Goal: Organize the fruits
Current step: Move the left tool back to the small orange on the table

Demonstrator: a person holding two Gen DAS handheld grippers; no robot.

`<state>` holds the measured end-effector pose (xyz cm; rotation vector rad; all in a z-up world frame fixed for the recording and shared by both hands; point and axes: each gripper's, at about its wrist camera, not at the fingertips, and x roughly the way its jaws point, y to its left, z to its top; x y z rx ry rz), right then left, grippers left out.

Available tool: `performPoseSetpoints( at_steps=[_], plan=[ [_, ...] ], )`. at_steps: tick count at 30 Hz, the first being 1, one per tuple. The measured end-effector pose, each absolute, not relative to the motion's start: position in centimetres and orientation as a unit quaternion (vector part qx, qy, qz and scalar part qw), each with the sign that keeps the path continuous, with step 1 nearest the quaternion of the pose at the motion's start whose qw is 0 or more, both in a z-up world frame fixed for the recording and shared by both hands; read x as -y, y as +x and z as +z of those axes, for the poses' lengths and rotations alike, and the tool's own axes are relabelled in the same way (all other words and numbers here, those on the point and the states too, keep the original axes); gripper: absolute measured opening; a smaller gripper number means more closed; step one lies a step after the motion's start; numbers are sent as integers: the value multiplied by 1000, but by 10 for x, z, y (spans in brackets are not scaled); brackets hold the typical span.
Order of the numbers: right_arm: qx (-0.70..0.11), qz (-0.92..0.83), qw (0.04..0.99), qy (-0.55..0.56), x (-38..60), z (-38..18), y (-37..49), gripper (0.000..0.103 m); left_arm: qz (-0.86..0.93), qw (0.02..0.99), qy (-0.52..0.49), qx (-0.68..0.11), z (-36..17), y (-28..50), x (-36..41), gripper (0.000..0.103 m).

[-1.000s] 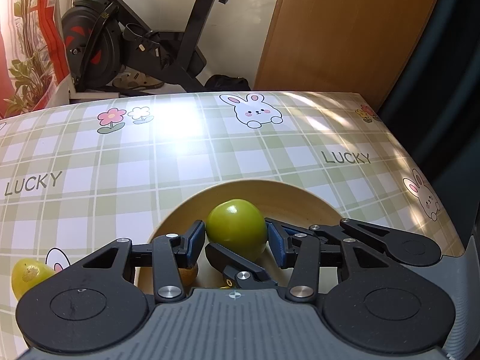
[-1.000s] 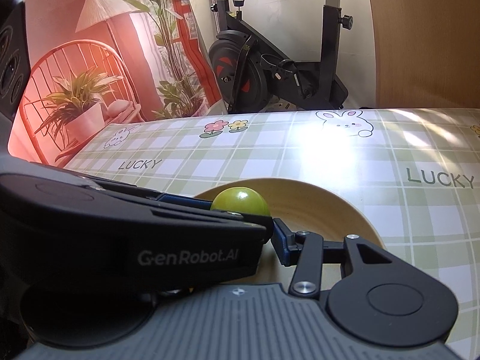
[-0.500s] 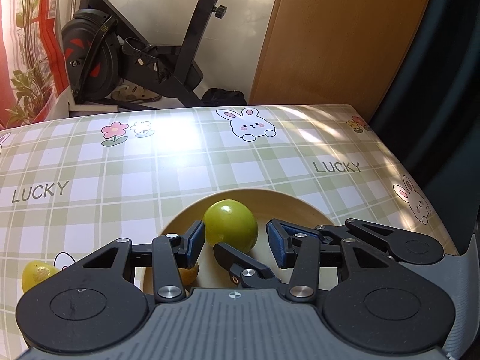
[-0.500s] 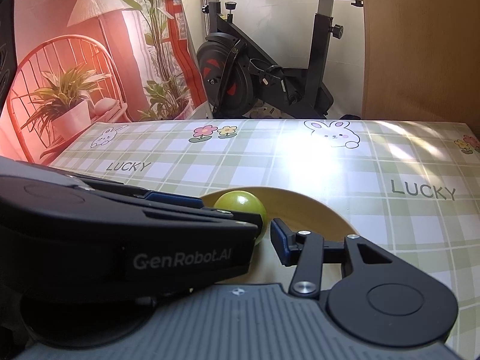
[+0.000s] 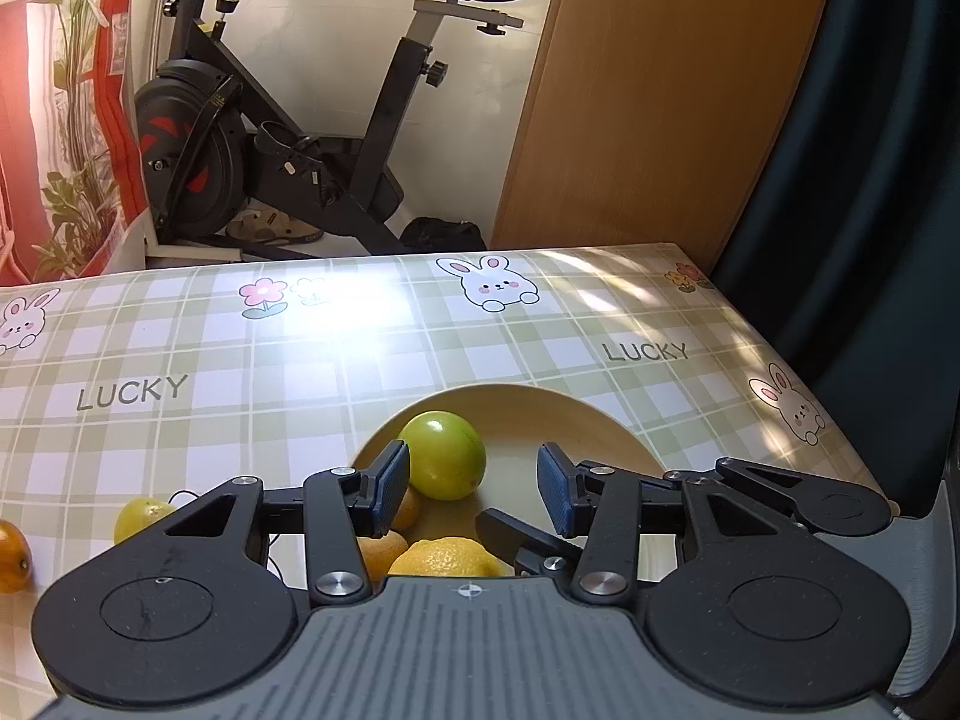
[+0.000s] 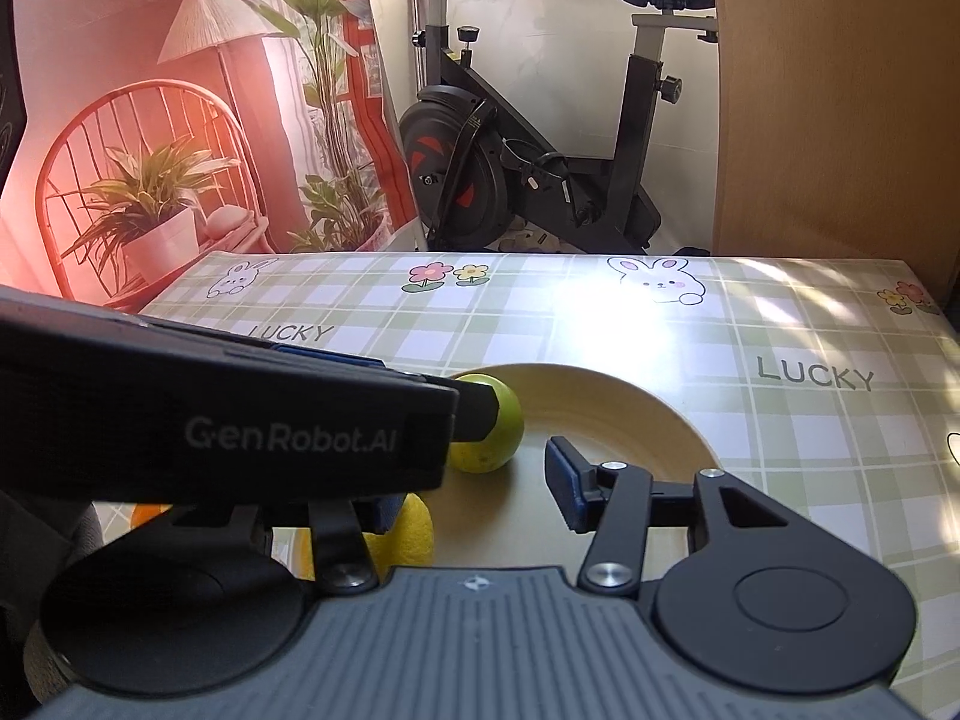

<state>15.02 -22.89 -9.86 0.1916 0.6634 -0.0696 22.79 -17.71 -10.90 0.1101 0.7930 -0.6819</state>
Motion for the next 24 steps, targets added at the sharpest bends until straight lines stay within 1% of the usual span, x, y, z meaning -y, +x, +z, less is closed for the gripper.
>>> performPoseSetpoints(
  at_steps=[12,24],
  plan=[
    [-301,-26,949,92,198,-83,118,51,-304,880,29,-365,-92,205,103,50],
    [-288,-4,952,100,151,-81,103,51,-270,897,18,-350,-83,183,40,50]
  ],
)
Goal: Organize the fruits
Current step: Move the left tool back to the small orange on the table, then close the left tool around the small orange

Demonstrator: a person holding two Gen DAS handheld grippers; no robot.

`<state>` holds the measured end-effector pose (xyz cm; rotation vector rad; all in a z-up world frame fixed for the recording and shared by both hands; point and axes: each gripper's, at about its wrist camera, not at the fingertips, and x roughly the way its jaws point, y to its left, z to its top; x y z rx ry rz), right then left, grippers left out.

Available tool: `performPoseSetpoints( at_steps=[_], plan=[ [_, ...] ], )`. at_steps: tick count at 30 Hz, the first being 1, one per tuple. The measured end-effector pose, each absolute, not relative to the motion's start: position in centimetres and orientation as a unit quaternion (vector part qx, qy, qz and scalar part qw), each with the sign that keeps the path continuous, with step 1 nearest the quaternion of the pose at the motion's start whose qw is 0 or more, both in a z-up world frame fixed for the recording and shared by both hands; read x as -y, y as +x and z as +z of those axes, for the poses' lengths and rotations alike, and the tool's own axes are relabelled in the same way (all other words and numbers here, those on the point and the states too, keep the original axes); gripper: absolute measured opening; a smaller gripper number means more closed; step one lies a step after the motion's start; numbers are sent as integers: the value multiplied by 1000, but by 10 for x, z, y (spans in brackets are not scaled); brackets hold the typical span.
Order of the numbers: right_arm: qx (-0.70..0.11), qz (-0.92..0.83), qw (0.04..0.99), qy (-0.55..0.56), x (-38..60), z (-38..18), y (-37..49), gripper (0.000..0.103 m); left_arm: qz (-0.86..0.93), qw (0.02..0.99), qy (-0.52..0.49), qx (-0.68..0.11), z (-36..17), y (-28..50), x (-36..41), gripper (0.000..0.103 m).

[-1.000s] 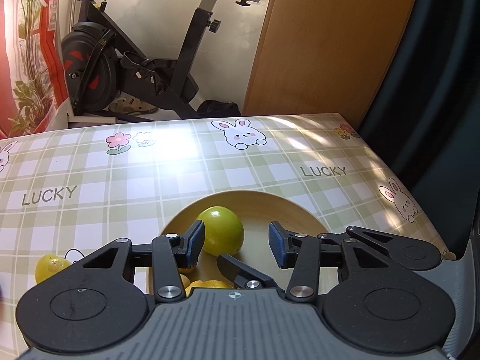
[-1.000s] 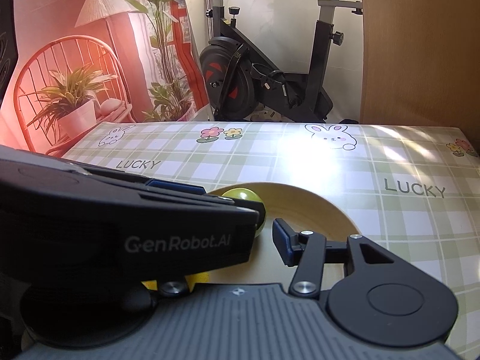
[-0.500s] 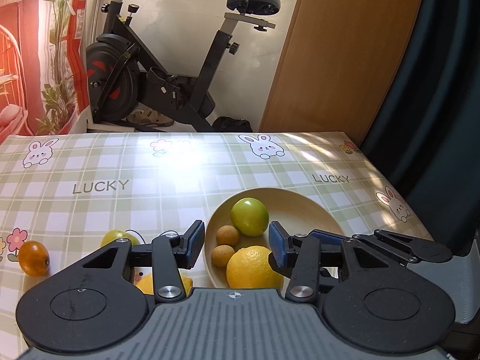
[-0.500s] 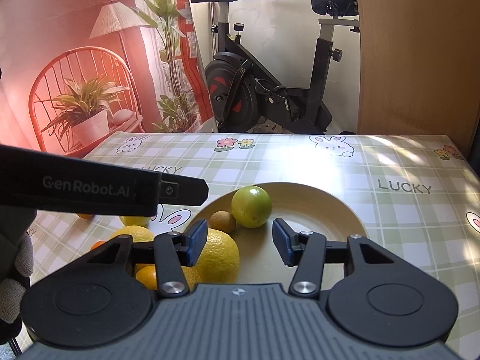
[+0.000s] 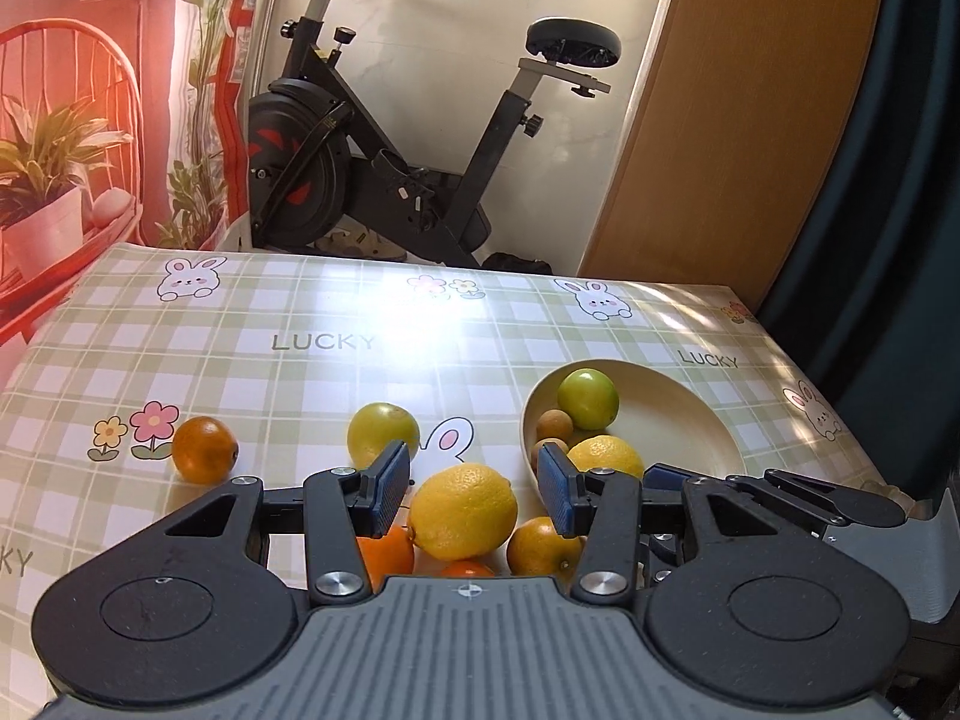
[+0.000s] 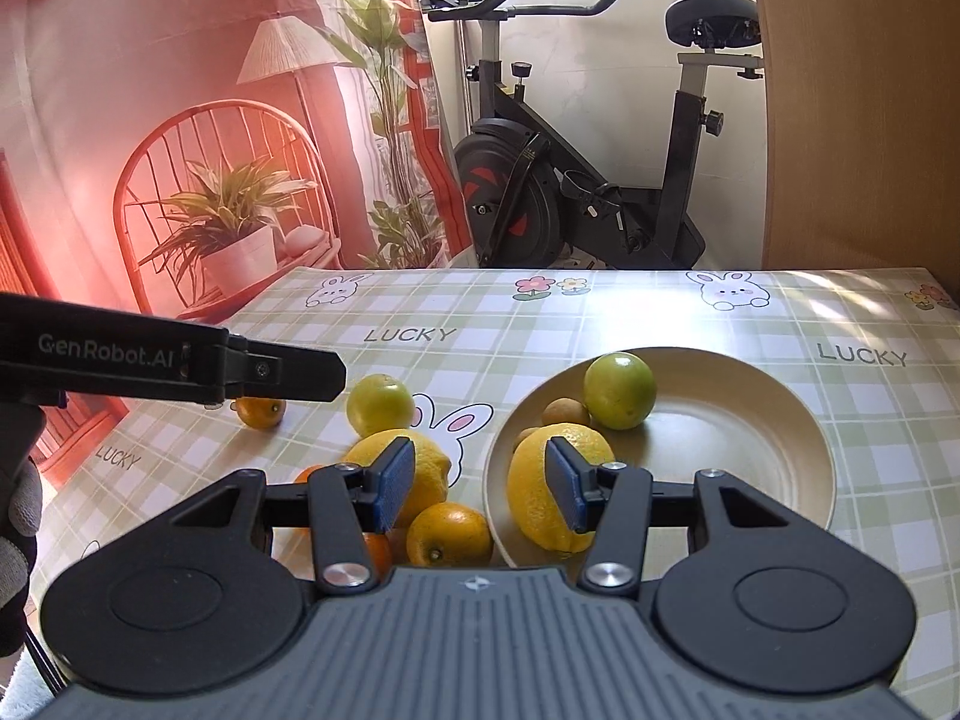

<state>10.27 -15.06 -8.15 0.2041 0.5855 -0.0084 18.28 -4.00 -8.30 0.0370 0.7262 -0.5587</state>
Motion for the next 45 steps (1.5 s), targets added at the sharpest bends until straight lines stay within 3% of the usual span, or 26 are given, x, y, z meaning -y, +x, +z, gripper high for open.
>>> performPoseSetpoints(
  at_steps=[18,45],
  plan=[
    [-309,18,947,85,114,-102,92,51,-210,906,-41,-366,-101,169,-13,50],
    [-337,64,937,62,98,-122,98,47,-254,871,-52,-417,-136,176,9,49]
  ],
)
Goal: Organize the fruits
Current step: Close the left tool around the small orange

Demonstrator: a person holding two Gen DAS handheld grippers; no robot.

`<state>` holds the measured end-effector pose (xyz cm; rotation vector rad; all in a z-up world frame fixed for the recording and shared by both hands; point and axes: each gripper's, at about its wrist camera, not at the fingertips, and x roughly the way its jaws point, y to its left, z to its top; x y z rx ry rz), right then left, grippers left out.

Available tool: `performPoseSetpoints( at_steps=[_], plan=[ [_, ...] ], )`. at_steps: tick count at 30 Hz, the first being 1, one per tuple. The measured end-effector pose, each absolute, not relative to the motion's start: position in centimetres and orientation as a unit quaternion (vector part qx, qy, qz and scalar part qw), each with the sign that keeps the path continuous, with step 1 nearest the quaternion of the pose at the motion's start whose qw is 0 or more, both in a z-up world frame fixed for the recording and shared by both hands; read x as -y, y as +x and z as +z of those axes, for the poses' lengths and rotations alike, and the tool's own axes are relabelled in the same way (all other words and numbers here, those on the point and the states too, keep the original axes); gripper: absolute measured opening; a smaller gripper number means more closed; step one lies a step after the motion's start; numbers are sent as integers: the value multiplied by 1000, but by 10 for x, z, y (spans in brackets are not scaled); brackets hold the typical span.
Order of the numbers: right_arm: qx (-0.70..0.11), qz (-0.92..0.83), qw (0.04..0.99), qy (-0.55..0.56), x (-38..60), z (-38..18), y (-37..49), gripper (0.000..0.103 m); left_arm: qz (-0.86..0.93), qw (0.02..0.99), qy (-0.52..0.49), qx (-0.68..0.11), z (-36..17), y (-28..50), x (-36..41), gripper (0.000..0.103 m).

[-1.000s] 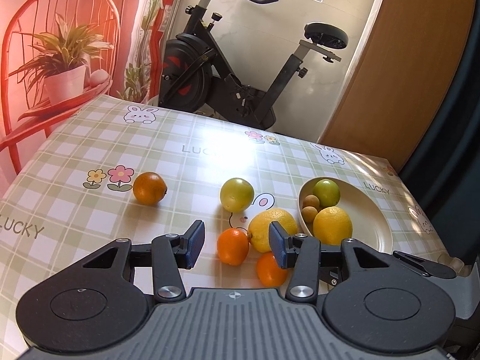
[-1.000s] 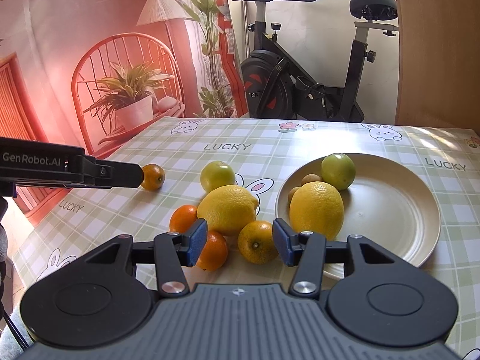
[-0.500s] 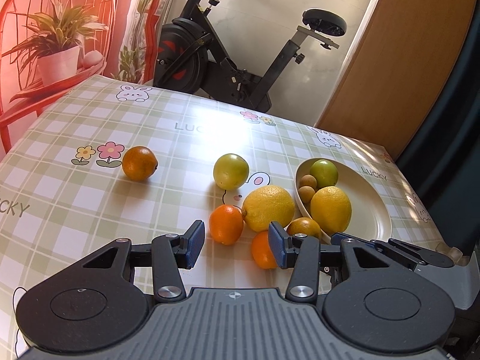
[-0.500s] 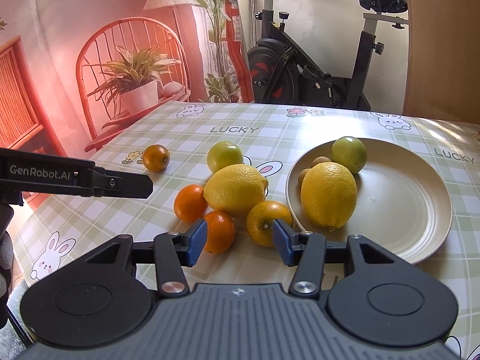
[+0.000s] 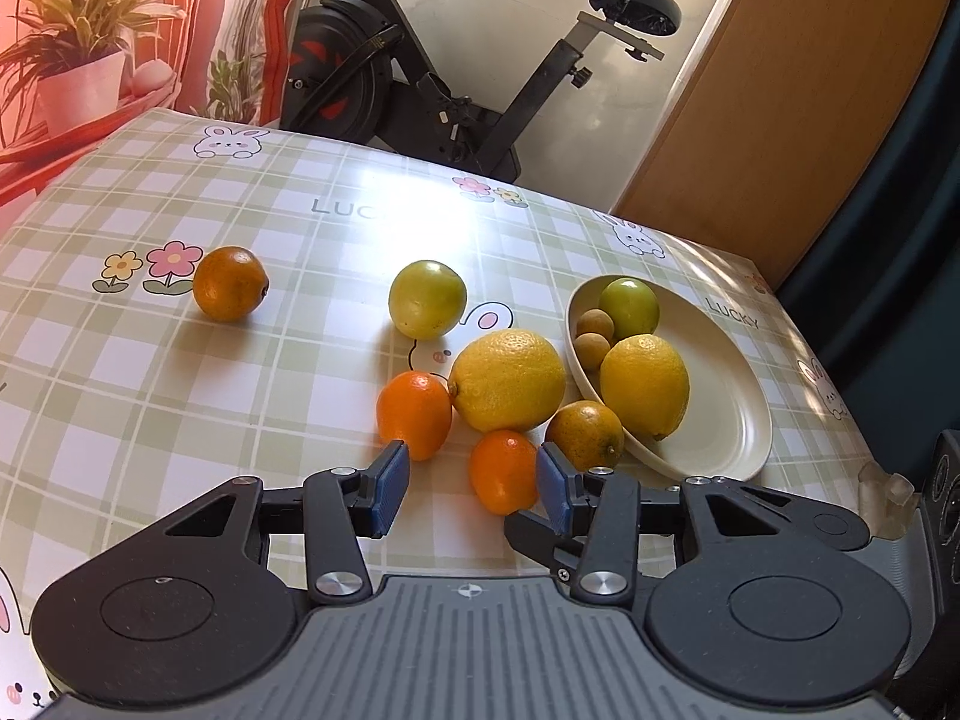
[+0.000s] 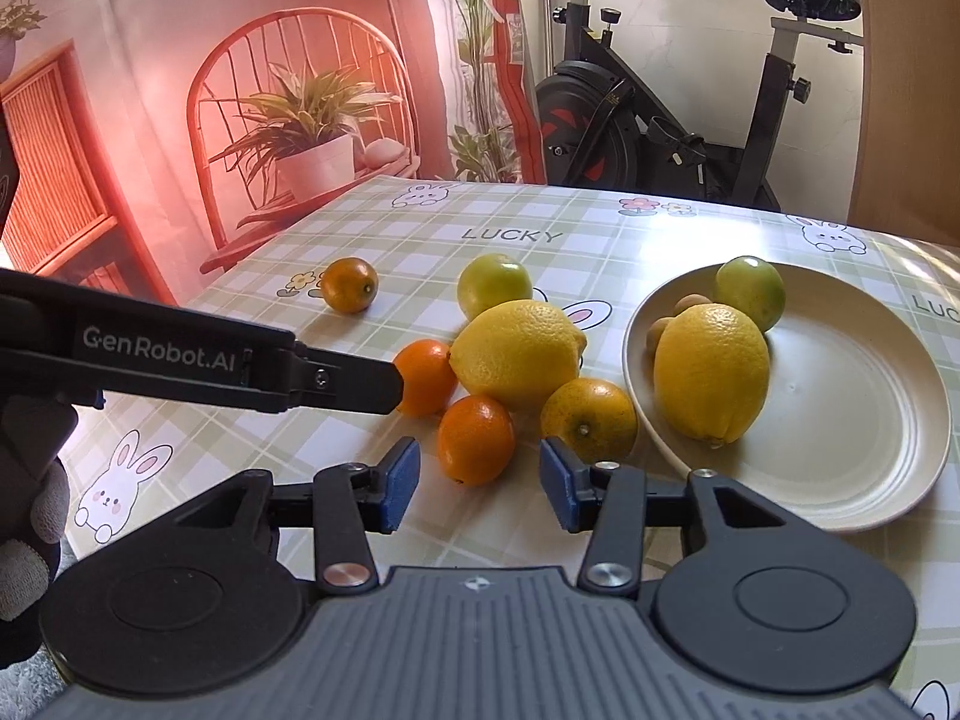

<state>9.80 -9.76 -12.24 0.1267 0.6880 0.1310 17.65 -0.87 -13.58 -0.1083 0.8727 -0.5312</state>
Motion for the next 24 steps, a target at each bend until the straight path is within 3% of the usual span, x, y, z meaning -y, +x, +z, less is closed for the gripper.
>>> performPoseSetpoints(
  at_steps=[10,21,24],
  plan=[
    [-349,80,932,48,92,-136,116,38,-269,858,-53,-435,-149,185,28,48],
    [-356,75,930,55,94,-141,124,38,-266,850,-55,-452,-166,194,33,48],
    [-357,76,929,56,93,-142,126,38,-270,848,-61,-452,-167,194,32,38]
  ],
)
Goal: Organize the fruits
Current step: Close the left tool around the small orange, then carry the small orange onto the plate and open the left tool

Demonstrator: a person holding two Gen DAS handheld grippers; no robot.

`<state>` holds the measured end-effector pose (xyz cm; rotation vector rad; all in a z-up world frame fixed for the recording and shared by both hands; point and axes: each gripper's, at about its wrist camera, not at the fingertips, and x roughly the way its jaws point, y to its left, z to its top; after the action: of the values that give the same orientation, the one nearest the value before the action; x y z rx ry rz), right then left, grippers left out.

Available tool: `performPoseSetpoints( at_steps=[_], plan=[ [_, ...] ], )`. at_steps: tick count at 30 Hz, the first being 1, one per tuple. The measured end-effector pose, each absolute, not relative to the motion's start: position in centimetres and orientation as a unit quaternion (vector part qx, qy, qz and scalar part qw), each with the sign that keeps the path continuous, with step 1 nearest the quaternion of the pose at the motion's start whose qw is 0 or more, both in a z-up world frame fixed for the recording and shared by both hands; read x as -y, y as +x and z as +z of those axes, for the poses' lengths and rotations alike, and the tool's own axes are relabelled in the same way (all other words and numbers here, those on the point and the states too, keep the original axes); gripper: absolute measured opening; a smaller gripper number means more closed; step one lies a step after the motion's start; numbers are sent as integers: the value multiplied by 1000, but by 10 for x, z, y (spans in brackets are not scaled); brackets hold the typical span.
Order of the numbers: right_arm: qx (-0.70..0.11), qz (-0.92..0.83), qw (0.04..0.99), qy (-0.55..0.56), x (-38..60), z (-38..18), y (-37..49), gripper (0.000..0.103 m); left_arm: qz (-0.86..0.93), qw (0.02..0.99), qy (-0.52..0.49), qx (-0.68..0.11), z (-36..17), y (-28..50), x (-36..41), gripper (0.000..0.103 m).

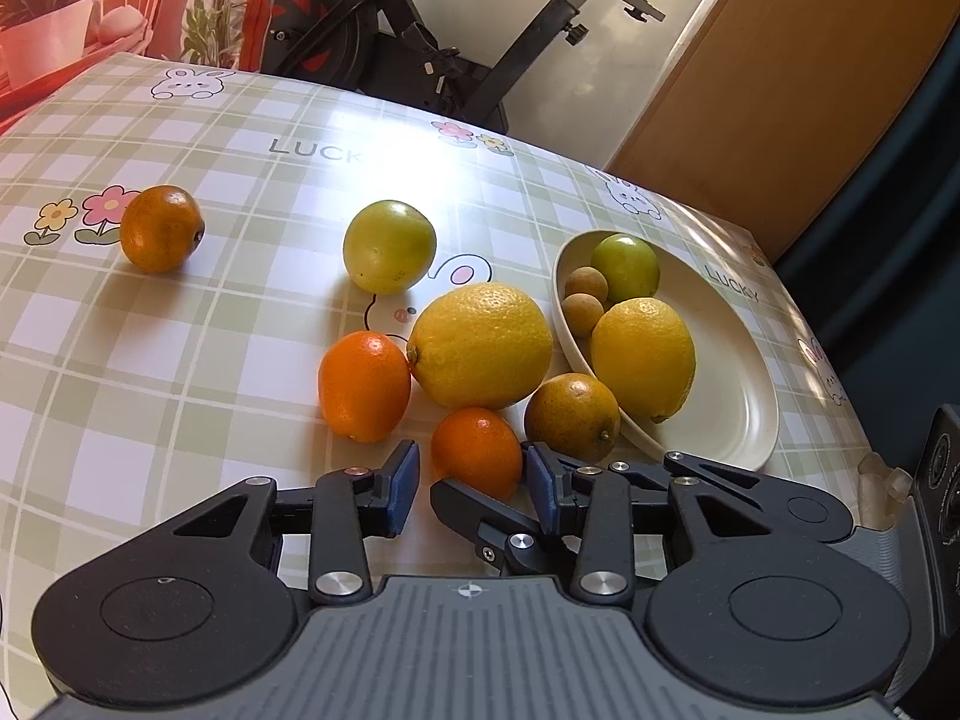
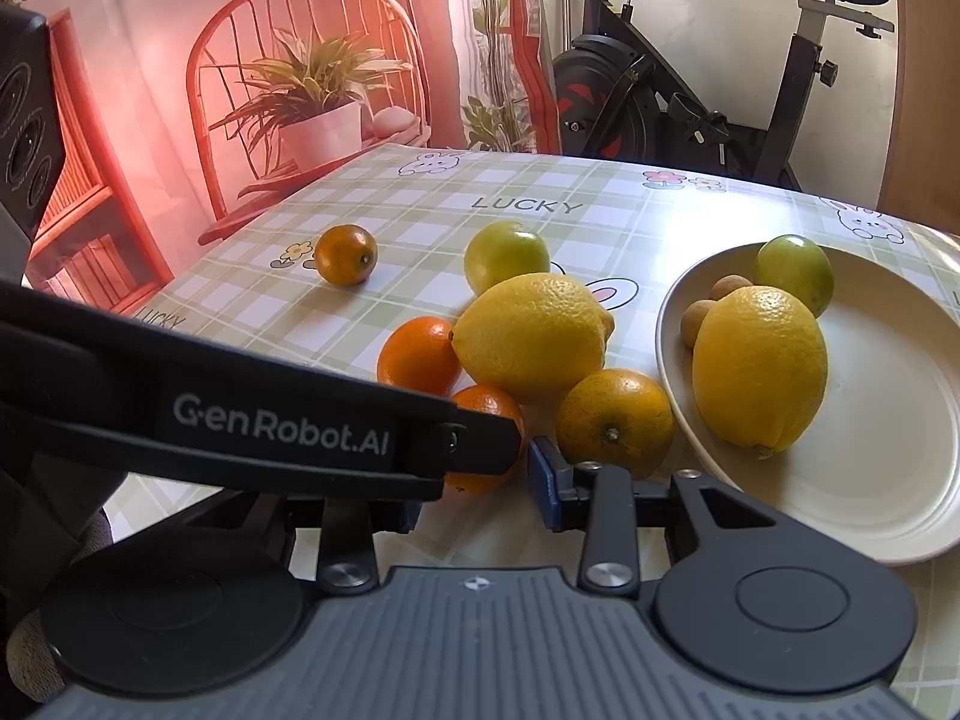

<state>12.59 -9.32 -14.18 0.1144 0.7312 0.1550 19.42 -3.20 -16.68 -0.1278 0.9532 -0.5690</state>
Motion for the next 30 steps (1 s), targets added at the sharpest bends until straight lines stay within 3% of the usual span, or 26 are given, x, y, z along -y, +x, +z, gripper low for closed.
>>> performPoseSetpoints(
  at_steps=[30],
  plan=[
    [-321,73,941,72,99,-118,99,37,-288,866,-31,-407,-127,168,47,34]
  ],
)
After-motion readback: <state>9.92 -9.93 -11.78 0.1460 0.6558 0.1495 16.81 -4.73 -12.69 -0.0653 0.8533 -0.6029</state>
